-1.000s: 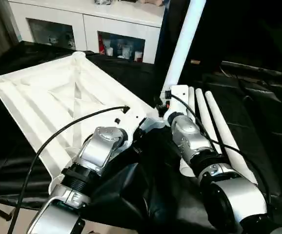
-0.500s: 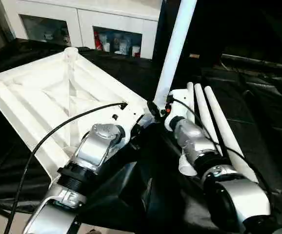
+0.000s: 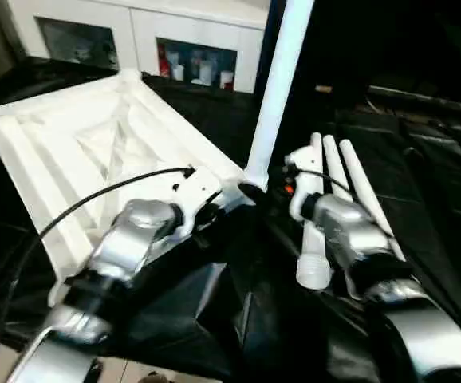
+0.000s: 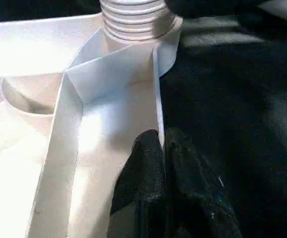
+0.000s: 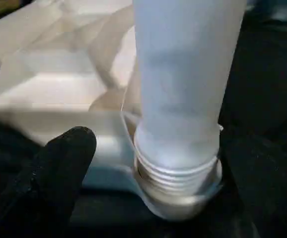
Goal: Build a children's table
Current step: Insert table leg to table base
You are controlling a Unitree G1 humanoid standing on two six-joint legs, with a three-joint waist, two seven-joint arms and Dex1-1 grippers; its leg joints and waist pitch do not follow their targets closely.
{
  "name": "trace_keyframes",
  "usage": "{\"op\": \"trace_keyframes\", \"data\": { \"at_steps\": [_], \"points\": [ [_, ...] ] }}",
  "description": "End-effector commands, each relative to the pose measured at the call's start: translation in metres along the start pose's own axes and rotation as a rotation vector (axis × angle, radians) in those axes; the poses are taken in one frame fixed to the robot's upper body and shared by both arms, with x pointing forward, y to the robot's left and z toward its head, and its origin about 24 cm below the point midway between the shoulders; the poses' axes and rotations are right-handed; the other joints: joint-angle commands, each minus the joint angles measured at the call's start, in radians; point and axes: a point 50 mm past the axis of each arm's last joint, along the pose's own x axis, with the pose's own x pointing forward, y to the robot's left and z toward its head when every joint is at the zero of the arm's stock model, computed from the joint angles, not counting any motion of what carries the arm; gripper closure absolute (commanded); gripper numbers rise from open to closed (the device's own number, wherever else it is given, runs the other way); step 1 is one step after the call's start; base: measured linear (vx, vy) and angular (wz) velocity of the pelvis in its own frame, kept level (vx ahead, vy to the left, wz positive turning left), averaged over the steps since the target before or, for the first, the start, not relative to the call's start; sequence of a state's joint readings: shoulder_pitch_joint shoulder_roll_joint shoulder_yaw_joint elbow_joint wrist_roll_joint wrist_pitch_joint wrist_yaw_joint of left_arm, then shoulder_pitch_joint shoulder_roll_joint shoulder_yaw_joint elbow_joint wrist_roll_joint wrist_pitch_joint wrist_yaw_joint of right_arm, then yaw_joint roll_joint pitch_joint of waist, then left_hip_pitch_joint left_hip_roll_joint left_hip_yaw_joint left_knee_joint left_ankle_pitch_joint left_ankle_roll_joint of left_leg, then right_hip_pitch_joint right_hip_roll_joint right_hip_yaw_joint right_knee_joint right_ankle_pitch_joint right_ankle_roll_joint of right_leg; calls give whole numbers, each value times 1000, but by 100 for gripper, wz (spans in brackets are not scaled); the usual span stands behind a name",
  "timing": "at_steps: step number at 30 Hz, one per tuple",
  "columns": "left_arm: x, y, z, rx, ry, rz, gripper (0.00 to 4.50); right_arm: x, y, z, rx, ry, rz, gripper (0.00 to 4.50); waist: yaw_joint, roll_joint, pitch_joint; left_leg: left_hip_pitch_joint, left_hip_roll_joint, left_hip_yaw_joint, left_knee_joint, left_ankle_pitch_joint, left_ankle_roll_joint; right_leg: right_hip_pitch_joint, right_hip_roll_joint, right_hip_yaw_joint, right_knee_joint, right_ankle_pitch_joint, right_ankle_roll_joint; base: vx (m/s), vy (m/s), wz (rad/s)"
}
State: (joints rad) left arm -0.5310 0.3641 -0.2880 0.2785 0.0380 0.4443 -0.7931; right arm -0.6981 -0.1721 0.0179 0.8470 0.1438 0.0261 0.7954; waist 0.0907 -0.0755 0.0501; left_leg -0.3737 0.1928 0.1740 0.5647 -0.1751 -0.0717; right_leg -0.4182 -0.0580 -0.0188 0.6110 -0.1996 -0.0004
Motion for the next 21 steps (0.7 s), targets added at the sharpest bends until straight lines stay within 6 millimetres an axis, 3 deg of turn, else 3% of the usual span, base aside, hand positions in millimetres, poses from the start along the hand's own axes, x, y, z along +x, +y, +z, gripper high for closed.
{"op": "trace_keyframes", "data": {
  "at_steps": [1, 6, 14, 21],
  "points": [
    [1, -15, 21, 90, -109, -131, 450, -3, 1, 5, -41, 14, 33, 4, 4, 10, -63, 17, 32, 3, -48, -66, 72, 65, -62, 30, -43, 119, -268, 0, 0, 0],
    [-8, -26, 16, 132, -104, -240, 450, -16, 3, 3, -82, 57, 133, 4, 17, 15, -61, 23, 36, 4, -49, -93, 55, 60, -61, 30, -44, 90, -263, 0, 0, 0],
    [-13, -25, 11, 151, -100, -258, 450, -30, 14, -3, -125, 122, 272, 4, 22, 8, -60, 20, 33, 2, -50, -124, 34, 60, -64, 30, -50, 8, -230, 0, 0, 0],
    [-15, -24, 11, 155, -99, -257, 450, -35, 14, -3, -126, 134, 272, 4, 23, 9, -64, 19, 31, 1, -45, -92, 38, 62, -62, 29, -42, 50, -240, 0, 0, 0]
  ]
}}
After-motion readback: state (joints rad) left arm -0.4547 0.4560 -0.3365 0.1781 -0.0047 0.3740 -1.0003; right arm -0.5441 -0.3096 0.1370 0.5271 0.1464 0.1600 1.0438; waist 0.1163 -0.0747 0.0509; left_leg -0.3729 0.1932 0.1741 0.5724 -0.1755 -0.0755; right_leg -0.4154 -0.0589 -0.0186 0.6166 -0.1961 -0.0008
